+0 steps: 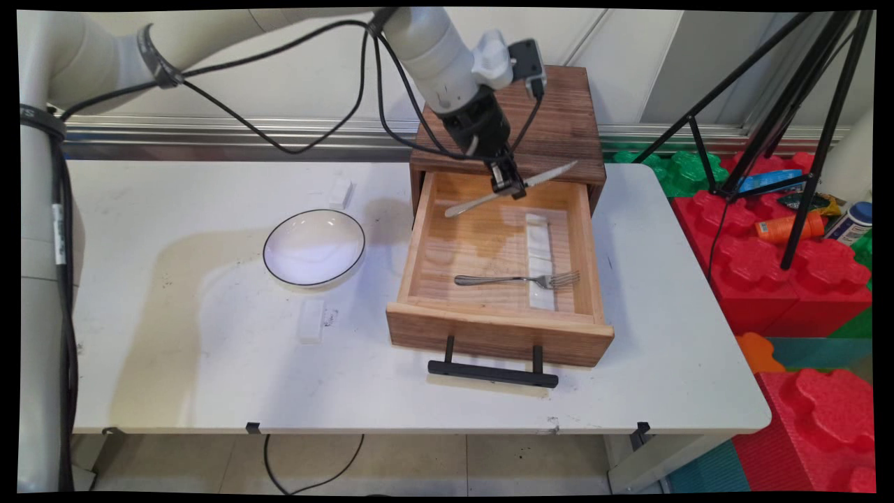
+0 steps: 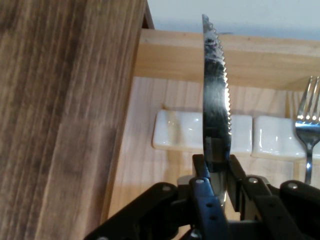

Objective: Place the picked object into the drawer

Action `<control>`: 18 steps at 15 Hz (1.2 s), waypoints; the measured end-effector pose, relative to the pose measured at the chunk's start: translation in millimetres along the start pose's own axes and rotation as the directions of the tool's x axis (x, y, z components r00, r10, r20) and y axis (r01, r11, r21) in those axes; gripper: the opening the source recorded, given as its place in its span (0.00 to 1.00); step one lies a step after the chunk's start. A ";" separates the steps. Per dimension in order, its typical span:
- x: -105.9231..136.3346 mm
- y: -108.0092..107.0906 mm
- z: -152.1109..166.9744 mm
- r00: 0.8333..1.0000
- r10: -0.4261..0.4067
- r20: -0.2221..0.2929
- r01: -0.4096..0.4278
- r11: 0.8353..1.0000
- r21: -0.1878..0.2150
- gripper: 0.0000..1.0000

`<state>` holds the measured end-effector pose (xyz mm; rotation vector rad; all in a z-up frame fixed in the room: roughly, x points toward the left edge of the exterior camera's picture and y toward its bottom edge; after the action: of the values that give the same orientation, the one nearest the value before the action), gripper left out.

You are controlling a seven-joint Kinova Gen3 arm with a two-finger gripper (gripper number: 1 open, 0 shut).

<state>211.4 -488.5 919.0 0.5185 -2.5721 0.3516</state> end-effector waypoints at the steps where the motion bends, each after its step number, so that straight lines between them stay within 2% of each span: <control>1: -1.7 -0.4 6.7 1.000 0.005 0.005 -0.005 1.000 -0.004 0.00; 18: -23.4 1.2 75.6 0.997 0.053 0.063 -0.050 0.998 -0.049 0.00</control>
<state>198.7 -505.9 842.9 0.4540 -2.6531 0.2951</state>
